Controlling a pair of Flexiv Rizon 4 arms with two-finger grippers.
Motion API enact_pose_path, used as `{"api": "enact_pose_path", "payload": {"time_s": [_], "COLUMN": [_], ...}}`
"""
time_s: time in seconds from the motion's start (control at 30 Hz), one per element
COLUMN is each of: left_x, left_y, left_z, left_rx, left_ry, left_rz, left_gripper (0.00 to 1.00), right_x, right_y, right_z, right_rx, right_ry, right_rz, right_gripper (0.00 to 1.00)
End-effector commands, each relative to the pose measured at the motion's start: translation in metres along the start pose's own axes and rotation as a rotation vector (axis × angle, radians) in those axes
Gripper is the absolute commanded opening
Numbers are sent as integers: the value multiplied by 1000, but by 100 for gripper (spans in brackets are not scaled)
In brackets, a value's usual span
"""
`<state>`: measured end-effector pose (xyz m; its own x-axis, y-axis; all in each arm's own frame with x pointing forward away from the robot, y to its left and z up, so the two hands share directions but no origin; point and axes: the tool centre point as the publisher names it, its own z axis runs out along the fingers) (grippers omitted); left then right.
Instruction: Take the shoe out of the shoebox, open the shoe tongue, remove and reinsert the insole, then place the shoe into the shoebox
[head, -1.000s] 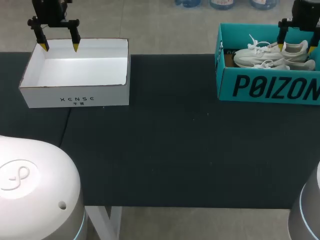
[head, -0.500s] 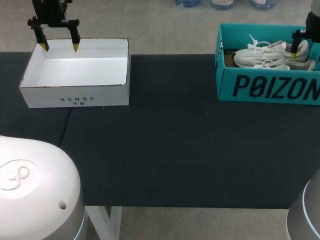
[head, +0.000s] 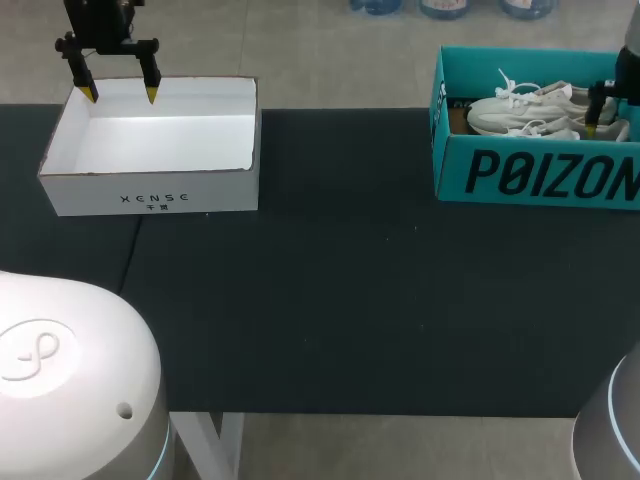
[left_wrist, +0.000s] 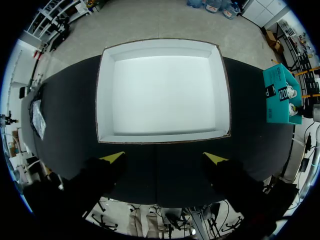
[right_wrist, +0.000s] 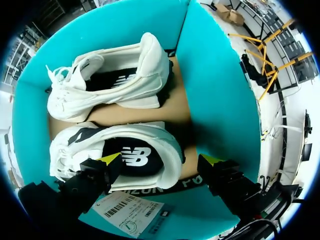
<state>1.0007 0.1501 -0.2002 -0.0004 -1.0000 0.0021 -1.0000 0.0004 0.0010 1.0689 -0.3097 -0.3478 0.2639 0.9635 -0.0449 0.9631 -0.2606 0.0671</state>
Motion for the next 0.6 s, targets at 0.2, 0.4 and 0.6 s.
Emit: {"api": "enact_pose_path", "payload": {"time_s": [0.2,0.4,0.6], "left_x": [0,0,0], "left_y": [0,0,0], "left_z": [0,0,0], "left_rx": [0,0,0], "left_ry": [-1,-1,-1], "left_rz": [0,0,0], "left_gripper": [100,100,100], "right_x": [0,-3,-17], "right_y": [8,6,5], "right_z": [22,29,22], "right_rx": [21,15,-15], "right_ry": [-21,-64,-109], "right_rz": [11,60,120], "right_gripper": [44,0,0]}}
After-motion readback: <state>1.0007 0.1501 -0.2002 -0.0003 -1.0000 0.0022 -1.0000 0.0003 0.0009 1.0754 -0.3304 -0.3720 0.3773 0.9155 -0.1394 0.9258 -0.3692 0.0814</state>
